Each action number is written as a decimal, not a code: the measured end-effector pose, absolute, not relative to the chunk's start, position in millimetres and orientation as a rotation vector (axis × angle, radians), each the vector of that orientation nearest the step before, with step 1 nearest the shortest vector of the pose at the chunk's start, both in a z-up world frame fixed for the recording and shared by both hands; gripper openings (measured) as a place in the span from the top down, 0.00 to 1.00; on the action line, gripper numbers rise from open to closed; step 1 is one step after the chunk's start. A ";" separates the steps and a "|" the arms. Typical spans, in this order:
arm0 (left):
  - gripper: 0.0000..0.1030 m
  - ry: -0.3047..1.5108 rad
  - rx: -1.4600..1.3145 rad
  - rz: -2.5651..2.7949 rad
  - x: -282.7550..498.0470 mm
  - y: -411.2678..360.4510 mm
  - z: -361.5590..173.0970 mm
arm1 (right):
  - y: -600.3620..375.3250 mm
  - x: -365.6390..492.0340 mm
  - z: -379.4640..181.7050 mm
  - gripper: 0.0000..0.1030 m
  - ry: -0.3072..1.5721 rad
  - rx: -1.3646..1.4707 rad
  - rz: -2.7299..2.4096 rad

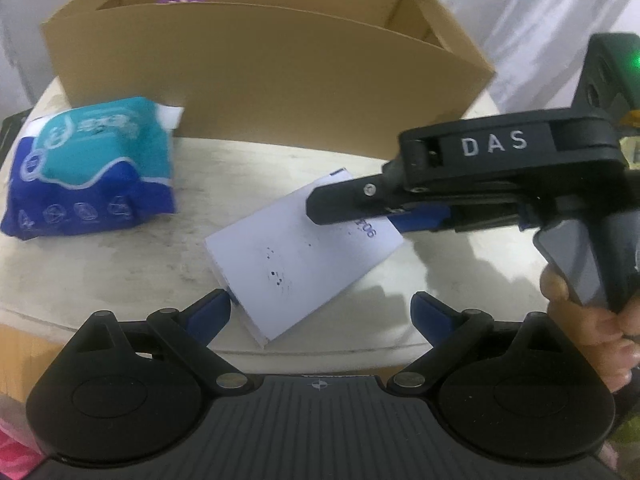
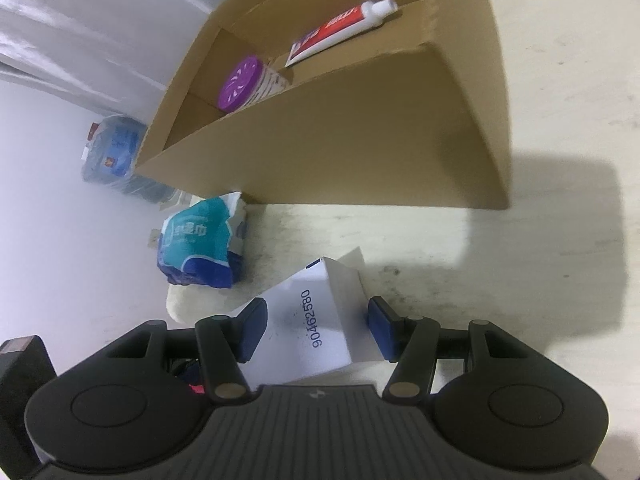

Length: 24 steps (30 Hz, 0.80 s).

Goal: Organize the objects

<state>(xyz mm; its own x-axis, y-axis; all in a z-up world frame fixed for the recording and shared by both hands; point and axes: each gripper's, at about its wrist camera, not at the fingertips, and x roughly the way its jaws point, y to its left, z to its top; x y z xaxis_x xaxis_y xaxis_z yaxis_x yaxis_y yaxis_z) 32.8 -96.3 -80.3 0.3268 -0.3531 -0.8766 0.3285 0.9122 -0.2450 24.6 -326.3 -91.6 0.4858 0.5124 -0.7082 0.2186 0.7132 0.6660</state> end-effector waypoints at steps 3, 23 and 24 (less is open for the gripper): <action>0.06 1.155 -0.008 -0.472 29.0 -103.8 -81.1 | -330.0 21.3 -90.1 0.42 1.067 0.765 0.193; 0.28 1.074 0.214 -0.485 16.6 -109.6 -96.0 | -341.2 6.0 -92.2 0.43 1.012 0.782 0.184; 0.30 1.065 0.226 -0.480 14.9 -111.0 -96.0 | -341.0 5.4 -92.1 0.44 1.010 0.779 0.182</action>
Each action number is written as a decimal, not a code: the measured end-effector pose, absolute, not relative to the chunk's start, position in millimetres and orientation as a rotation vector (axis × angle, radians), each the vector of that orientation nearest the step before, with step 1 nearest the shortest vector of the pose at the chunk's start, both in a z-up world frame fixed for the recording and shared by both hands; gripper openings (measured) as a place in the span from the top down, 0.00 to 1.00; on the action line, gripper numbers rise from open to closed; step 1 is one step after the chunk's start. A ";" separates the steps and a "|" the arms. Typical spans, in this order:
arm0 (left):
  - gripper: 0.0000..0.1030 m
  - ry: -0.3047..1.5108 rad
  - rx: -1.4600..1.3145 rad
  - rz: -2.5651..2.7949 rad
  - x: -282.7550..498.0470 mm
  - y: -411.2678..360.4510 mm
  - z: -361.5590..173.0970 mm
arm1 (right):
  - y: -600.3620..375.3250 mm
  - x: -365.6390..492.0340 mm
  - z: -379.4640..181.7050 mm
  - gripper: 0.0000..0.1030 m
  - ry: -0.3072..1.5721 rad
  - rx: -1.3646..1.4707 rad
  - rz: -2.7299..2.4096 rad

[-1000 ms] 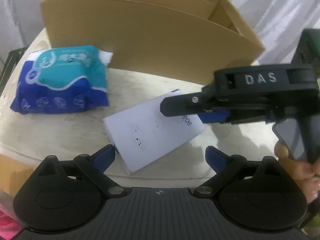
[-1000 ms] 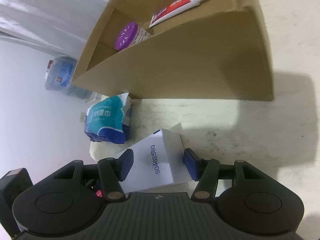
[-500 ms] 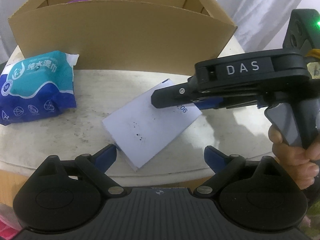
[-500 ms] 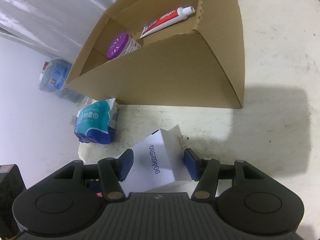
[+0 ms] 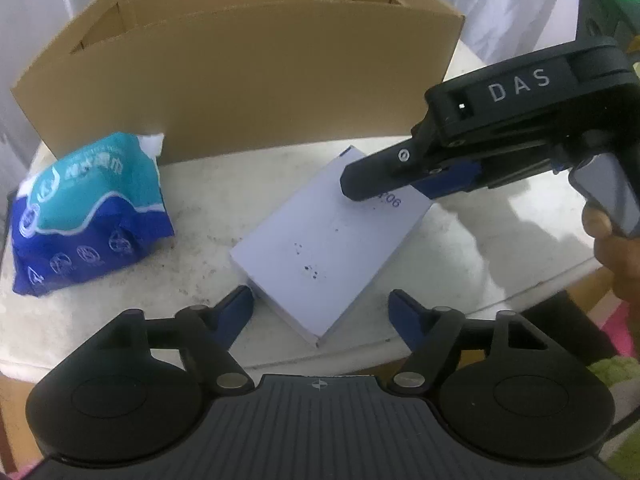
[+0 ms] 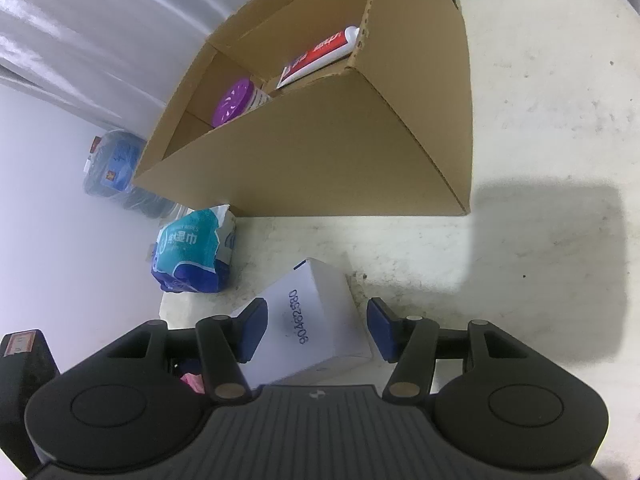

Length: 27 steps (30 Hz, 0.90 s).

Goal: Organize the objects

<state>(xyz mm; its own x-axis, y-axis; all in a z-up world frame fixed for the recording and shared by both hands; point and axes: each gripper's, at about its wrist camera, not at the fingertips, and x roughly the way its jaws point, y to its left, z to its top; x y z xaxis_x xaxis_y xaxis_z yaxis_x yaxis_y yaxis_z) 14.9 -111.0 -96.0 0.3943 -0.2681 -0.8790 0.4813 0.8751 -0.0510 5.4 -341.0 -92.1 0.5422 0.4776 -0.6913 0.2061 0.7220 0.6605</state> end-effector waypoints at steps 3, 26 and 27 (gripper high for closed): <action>0.35 1.051 0.247 -0.455 11.7 -113.9 -96.6 | -340.1 5.0 -93.4 0.45 1.011 0.773 0.184; 0.41 1.063 0.239 -0.399 29.0 -131.4 -125.8 | -320.5 -10.4 -89.1 0.48 1.003 0.664 0.173; 0.41 1.064 0.236 -0.400 30.2 -131.3 -125.6 | -319.8 -10.8 -88.2 0.48 1.003 0.656 0.171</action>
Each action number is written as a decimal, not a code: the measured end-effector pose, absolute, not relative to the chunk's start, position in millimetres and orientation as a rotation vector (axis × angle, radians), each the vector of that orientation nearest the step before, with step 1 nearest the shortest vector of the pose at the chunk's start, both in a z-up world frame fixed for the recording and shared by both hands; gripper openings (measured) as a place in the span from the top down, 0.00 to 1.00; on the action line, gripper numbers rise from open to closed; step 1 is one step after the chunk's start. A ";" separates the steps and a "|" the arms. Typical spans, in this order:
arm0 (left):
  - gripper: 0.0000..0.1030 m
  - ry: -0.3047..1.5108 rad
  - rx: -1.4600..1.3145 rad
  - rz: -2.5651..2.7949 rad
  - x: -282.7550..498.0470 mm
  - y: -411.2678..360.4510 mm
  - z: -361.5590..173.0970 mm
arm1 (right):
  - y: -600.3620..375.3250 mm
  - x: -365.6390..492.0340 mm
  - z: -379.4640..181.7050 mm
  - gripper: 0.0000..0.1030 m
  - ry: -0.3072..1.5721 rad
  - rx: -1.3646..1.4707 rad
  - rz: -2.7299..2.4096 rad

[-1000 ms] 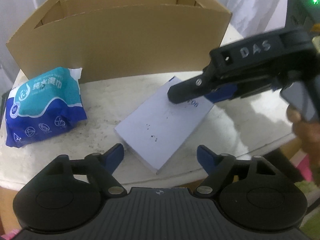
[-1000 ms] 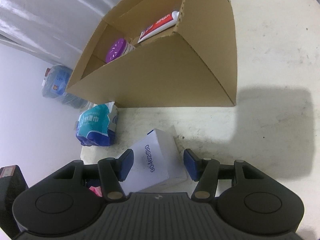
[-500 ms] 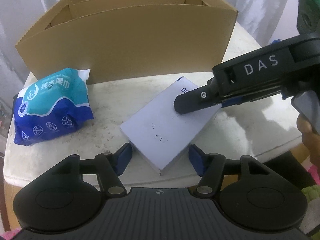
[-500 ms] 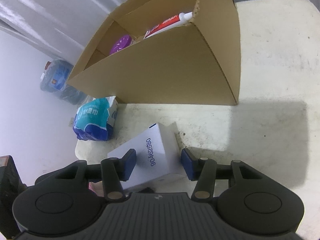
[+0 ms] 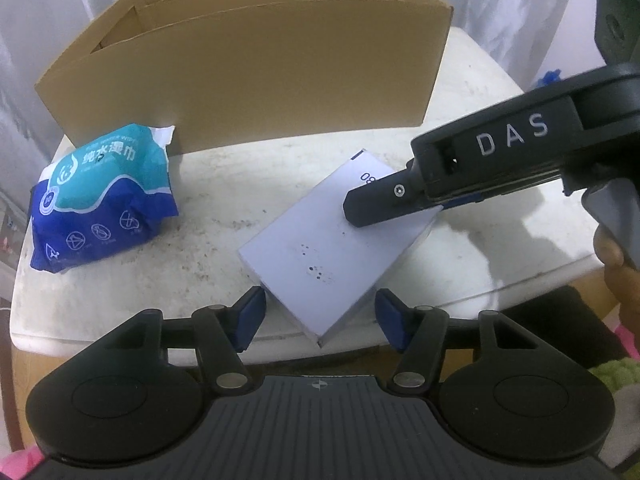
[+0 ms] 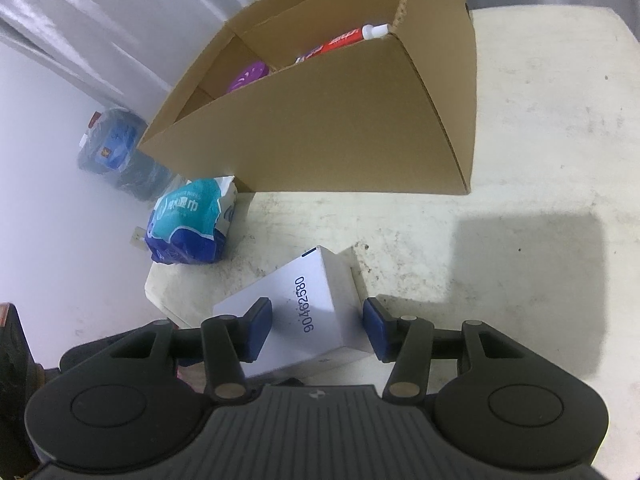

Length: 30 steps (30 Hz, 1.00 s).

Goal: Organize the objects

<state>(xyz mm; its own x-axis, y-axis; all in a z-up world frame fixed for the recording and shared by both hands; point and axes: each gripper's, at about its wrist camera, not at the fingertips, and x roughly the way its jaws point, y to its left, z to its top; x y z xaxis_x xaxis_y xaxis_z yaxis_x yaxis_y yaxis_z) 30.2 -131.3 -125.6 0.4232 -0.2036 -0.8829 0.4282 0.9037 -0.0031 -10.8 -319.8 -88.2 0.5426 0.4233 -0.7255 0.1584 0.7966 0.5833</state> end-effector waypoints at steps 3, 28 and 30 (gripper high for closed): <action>0.40 1.067 0.230 -0.401 32.4 -132.2 -125.6 | -319.6 -13.4 -87.2 0.48 1.003 0.649 0.169; 0.37 1.085 0.225 -0.395 -1.5 -127.2 -96.1 | -320.6 -19.6 -88.9 0.46 0.998 0.653 0.163; 0.36 1.088 0.221 -0.396 0.9 -127.8 -97.4 | -320.1 -19.1 -88.8 0.46 0.997 0.648 0.160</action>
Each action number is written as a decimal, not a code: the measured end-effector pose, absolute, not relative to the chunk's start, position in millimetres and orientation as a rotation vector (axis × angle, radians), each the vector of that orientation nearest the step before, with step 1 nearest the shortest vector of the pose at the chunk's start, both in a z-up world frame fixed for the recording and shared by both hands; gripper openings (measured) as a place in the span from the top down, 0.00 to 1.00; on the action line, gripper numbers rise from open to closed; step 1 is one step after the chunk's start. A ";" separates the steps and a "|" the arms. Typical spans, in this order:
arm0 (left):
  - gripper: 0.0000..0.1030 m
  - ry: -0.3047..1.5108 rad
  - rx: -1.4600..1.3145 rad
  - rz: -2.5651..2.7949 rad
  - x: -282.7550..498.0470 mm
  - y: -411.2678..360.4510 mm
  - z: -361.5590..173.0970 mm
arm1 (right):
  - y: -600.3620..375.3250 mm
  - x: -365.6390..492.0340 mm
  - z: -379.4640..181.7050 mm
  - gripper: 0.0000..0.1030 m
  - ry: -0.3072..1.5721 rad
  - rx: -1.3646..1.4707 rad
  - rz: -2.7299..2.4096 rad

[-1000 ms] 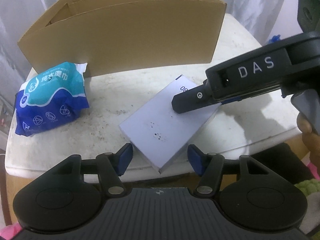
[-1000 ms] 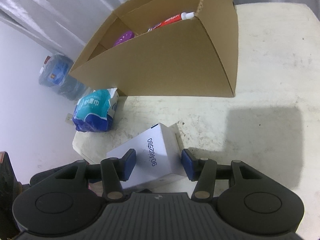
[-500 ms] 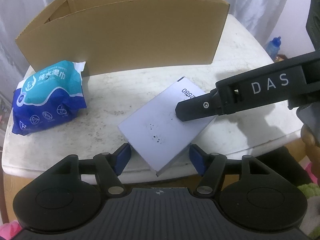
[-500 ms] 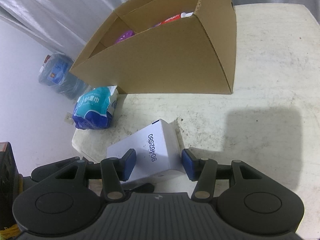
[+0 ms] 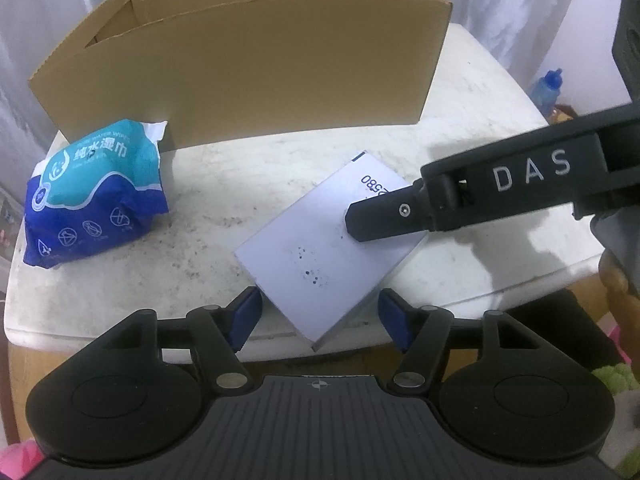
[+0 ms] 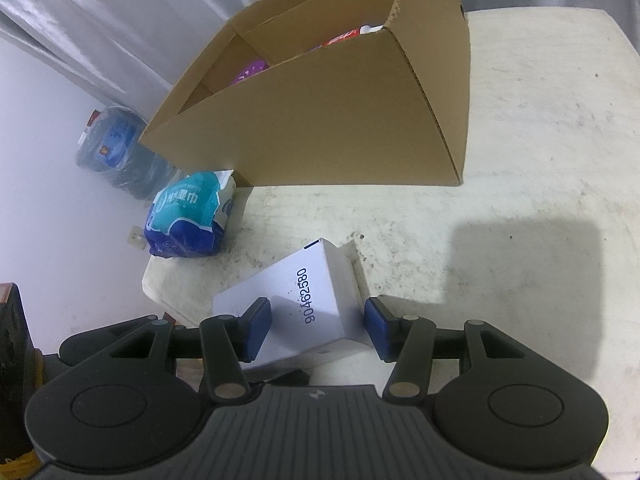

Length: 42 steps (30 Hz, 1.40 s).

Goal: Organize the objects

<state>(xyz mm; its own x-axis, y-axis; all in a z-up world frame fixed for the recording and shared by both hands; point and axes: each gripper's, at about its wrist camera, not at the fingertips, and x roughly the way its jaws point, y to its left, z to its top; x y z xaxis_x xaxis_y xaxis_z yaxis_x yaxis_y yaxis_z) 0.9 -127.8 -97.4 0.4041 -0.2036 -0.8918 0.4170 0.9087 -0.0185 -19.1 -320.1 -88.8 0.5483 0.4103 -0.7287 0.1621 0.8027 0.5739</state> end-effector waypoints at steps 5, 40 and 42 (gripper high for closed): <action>0.34 1.080 0.216 -0.398 1.6 -128.9 -98.9 | -321.4 -19.6 -91.3 0.45 0.993 0.666 0.156; 0.33 1.014 0.187 -0.366 -2.2 -125.7 -75.9 | -306.3 -20.7 -61.4 0.43 0.954 0.624 0.114; 0.33 1.009 0.183 -0.364 -2.3 -124.6 -74.3 | -305.9 -20.7 -59.2 0.43 0.951 0.624 0.116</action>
